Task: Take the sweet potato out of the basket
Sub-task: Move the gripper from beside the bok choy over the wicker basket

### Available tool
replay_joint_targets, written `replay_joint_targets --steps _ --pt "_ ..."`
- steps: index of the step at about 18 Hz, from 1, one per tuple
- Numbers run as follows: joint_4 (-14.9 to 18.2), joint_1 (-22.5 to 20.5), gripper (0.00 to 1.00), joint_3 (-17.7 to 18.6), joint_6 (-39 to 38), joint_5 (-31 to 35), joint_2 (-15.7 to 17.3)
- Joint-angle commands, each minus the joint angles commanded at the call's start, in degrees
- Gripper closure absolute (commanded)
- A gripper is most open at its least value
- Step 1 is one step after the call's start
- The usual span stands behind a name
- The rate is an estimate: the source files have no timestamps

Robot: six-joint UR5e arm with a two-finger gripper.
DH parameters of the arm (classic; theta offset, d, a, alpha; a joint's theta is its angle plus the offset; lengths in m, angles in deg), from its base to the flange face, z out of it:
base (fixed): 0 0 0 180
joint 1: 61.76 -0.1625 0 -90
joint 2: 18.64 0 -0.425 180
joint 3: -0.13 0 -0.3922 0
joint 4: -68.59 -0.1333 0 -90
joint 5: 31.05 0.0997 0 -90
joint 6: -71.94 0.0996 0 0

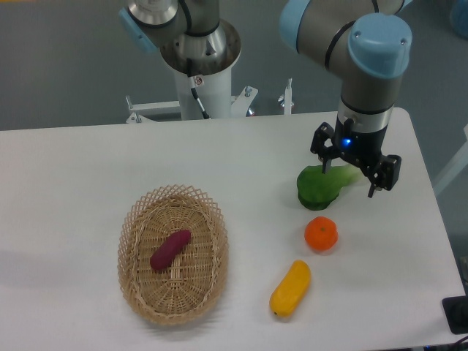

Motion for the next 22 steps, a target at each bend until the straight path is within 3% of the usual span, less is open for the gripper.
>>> replay_joint_targets --steps 5,7,13,18,22 --pt "0.18 0.53 0.00 1.23 -0.70 0.00 0.53" --pt "0.18 0.79 0.00 2.54 -2.10 -0.26 2.28" --pt "-0.79 2.54 0.00 10.70 -11.76 -6.68 7.55" --pt "-6.05 11.23 0.00 14.23 -23.35 -6.15 6.34" --pt "-12.37 18.17 0.00 16.61 -30.74 -5.89 3.61"
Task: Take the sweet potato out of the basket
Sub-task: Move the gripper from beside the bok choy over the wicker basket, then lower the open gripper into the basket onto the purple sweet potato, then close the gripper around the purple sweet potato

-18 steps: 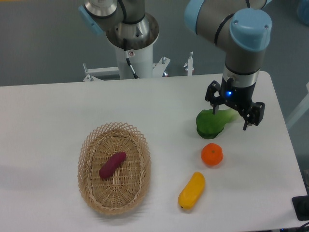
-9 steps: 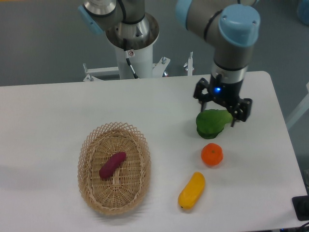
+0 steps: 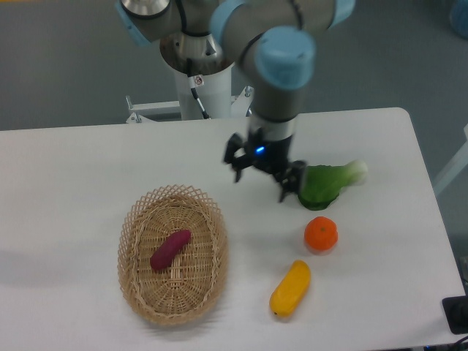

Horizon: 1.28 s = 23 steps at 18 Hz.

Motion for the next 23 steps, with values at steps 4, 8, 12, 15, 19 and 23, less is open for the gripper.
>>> replay_joint_targets --steps 4,8,12,15,19,23 --pt "-3.79 6.16 0.00 0.09 -4.94 2.80 -4.13" --pt "-6.34 10.56 0.00 0.09 -5.03 6.67 -8.79" --pt "-10.03 11.80 0.00 -0.17 -4.68 6.68 -13.01" --pt "-10.39 12.50 0.00 -0.26 -4.42 6.77 -13.89" --pt "-10.48 12.68 0.00 -0.17 -4.50 7.03 -14.51" --pt "-10.39 12.76 0.00 -0.26 -4.59 7.38 -15.13"
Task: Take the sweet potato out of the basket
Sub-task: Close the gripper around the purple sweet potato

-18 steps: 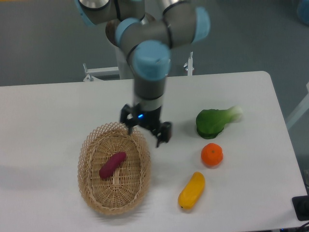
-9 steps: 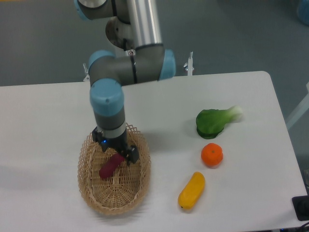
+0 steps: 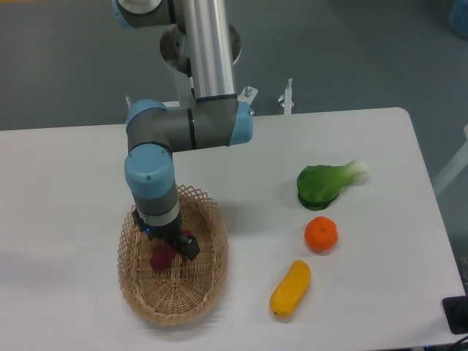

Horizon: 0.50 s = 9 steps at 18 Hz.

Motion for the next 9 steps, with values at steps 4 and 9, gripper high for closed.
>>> replay_joint_targets --steps 4,9 --pt "-0.26 0.00 0.15 -0.18 0.00 0.09 -0.44" --pt "-0.35 0.00 0.67 -0.18 0.35 0.00 -0.26"
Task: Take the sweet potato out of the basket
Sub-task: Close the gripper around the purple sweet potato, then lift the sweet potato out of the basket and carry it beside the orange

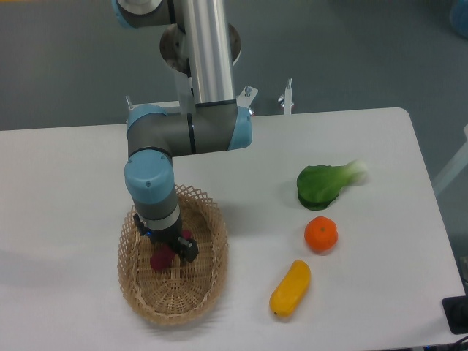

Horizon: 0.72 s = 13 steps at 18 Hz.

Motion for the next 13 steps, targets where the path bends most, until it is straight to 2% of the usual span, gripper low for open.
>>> replay_joint_targets --steps 2,10,13 --pt "0.09 0.00 0.72 0.00 0.09 0.00 0.09" --pt "0.09 0.00 0.72 -1.23 2.02 0.00 0.97" --pt "0.52 -0.35 0.72 -3.07 3.87 0.09 2.02"
